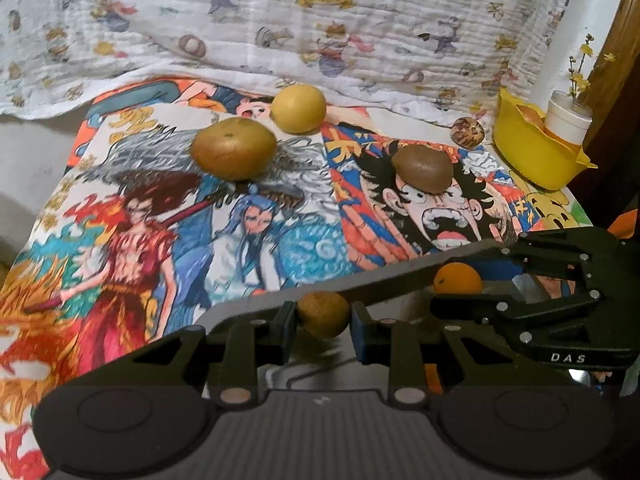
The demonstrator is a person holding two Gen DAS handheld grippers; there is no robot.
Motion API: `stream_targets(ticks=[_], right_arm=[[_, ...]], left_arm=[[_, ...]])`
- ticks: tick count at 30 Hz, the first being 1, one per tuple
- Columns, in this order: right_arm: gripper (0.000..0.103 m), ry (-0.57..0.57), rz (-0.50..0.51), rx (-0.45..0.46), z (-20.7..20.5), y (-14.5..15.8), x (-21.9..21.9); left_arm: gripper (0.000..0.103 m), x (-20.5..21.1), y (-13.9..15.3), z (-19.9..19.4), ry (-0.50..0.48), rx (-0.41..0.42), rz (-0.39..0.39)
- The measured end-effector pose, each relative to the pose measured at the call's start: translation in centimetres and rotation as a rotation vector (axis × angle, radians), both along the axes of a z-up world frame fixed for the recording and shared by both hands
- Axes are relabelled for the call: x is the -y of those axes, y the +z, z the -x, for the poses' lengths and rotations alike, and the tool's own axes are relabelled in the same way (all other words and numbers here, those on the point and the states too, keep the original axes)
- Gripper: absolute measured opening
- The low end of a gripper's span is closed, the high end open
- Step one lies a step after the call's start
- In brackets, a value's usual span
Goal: Organize fruits
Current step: 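Lift the small kiwi in the left tool while the right tool lifts the tangerine toward the tray, then lower the small kiwi onto the tray with the left tool while the right tool releases the tangerine there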
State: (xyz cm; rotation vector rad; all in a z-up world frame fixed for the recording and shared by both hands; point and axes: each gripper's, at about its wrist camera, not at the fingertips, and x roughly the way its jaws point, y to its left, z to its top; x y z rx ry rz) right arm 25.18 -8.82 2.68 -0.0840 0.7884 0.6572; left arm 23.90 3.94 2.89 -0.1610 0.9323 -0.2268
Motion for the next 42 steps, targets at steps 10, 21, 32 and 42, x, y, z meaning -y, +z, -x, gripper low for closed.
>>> stream_targets(ticks=[10,21,32,42], right_arm=[[0.036,-0.024,-0.004,-0.038,-0.1,-0.7,-0.4],[0.038,-0.031,-0.011,-0.046,-0.1,-0.8,-0.2],[0.064,-0.034,-0.042,-0.03,0.9,0.5,0.3],[0.1,0.034,-0.085,-0.002,4.2,2.3,0.5]], left_arm=[[0.032,-1.2,-0.7,0.8,0.042,-0.034,0.0],[0.032,-1.4,-0.8,1.0,0.049,-0.042,0.006],[0.067,-1.7,0.4,2.5,0.074,-0.023,0.032],[0.1,-2.8,2.5,6.5,0.091,0.06,0.045]])
